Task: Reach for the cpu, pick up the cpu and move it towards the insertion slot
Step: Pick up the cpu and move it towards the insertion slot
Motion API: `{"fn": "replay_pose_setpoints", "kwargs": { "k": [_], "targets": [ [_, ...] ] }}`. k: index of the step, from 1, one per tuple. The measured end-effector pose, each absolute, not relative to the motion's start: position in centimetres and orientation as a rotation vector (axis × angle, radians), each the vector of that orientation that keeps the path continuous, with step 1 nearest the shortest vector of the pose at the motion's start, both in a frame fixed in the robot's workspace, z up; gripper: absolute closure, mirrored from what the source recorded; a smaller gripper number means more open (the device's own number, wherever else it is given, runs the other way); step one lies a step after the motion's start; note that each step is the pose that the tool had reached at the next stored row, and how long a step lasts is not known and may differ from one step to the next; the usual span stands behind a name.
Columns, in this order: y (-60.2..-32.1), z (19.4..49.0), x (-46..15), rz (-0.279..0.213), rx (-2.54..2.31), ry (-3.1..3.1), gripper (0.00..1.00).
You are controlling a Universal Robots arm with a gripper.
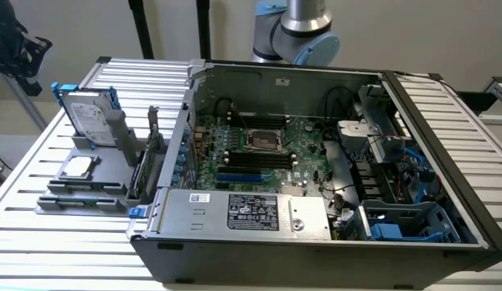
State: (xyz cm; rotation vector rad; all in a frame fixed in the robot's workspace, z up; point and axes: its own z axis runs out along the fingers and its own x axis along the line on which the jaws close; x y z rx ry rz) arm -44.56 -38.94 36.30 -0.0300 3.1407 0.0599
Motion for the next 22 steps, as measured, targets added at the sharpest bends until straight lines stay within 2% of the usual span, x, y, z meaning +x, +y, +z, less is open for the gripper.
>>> {"fn": "replay_pose_setpoints", "kwargs": {
  "k": [11, 13, 14, 17, 18, 20, 21, 22],
  "targets": [
    [-38.94, 36.3, -44.56, 0.06, -0.03, 3.141, 0.88],
    [-38.94, 36.3, -44.56, 0.06, -0.03, 3.141, 0.76],
    [-38.94, 36.3, -44.56, 0.06, -0.03, 3.141, 0.76],
    [-38.94, 36.3, -44.56, 0.06, -0.03, 3.141, 0.58],
    [-38.95, 36.3, -44.56, 0.06, -0.03, 3.141, 0.58],
    [-38.97, 36.29, -44.56, 0.06, -0.03, 3.141, 0.47],
    [-38.99, 36.28, -44.56, 0.06, -0.03, 3.141, 0.47],
    [-39.02, 36.28, -44.56, 0.06, -0.03, 3.141, 0.41]
  ]
}}
